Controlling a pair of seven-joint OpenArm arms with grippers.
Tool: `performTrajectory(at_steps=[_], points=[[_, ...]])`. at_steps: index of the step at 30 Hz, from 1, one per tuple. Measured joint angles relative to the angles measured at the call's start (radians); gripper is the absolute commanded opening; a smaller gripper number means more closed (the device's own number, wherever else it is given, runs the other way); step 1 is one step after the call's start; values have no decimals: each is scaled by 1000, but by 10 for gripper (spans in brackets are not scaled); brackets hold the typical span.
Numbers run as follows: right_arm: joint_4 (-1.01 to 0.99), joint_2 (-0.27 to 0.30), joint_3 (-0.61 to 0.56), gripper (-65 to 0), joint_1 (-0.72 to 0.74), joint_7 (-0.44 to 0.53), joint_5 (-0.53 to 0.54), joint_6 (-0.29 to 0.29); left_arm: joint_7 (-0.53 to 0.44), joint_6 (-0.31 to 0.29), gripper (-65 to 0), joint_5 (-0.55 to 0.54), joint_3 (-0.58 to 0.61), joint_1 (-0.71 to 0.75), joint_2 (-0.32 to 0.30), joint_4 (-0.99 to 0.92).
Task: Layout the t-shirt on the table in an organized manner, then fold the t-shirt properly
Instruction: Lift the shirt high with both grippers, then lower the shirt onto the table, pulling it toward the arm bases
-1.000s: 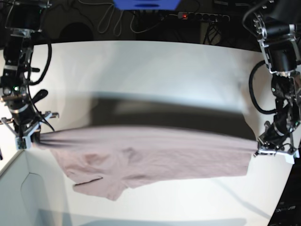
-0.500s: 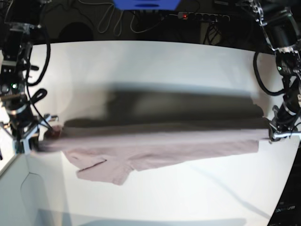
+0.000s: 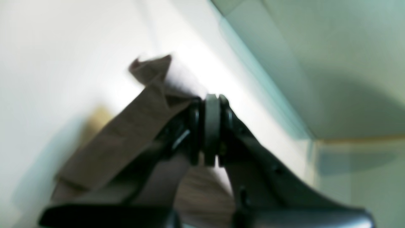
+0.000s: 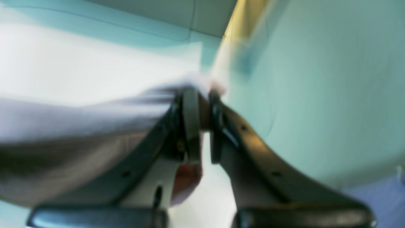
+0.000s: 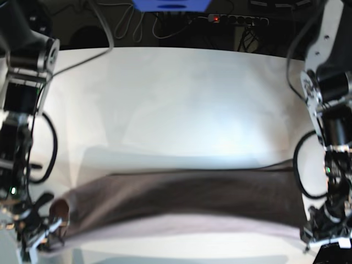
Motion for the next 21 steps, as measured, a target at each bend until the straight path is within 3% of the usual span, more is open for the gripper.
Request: performTrajectory(at_steps=[6,11,17,21], points=[[-108,39,-23,-650,217,7,-8,-1,-3,-2,-650,0,0,-201,-4,-98],[-120,42,-25,-650,280,10,1,-1,-3,-4,-650,2,1,-279,-4,-98],[-77,43,-18,-650,226,11,-3,0,8,-5,-650,-2,-3,-265,-2,-85],[58,45,-14,-650,45,6,-1,-2,-3,-5,-650,-7,-7,-129,-2,-36]])
